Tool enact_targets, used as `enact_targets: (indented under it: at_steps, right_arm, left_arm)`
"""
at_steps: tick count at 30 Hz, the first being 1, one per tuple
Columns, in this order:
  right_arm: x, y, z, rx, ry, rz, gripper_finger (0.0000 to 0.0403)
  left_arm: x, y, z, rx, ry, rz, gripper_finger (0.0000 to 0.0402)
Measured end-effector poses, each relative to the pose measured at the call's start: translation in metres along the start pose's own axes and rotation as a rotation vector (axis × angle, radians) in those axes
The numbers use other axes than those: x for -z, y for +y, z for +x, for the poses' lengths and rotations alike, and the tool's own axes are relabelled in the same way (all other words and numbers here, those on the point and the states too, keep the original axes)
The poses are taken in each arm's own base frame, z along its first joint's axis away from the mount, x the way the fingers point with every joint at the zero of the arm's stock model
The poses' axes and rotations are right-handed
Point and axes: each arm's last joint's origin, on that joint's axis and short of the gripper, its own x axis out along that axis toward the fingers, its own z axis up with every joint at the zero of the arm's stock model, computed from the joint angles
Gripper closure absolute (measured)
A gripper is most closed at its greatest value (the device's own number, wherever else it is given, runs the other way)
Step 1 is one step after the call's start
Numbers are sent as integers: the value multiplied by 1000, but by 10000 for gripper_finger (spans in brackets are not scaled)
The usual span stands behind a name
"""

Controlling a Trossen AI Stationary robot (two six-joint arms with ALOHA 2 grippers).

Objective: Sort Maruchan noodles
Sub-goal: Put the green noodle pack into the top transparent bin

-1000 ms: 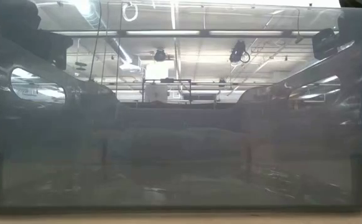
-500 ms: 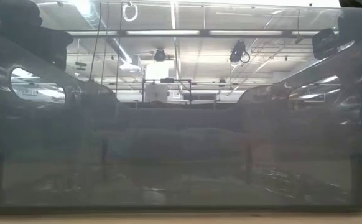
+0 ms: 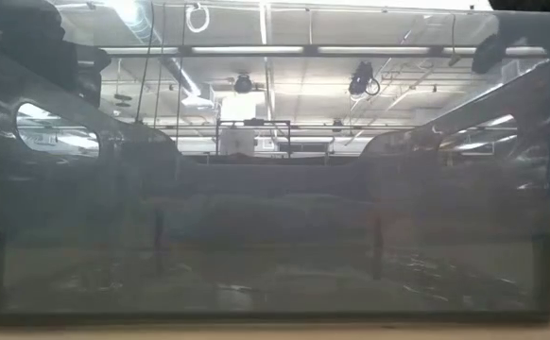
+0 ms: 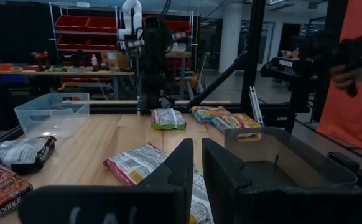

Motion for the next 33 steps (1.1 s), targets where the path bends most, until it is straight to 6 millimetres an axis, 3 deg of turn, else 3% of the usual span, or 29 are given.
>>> enact_targets:
  at_steps: [4,8,10,12,16,23,28,33]
  right_arm:
    - [-15,-3,-2,179,-228,204,370]
    - [-16,-13,-5,497,-340,226,370]
    - [-19,-11,-1,481,-311,230,370]
    - [-24,-8,9,461,-194,211,371]
    - [-29,-5,38,656,175,147,374]
    - [-32,1,106,896,700,83,374]
    - [-14,10,144,1121,1061,177,374]
    - [21,16,164,1452,1345,380,361]
  left_arm:
    - [0,0,0,-1,0,0,361]
    - [0,0,0,0,0,0,361]
    - [0,0,0,-1,-1,0,361]
    - [0,0,0,0,0,0,361]
    - [0,0,0,-1,0,13,361]
    - [0,0,0,-4,0,72,361]
    - [0,0,0,-4,0,53,361]
    - [0,0,0,-4,-2,52,361]
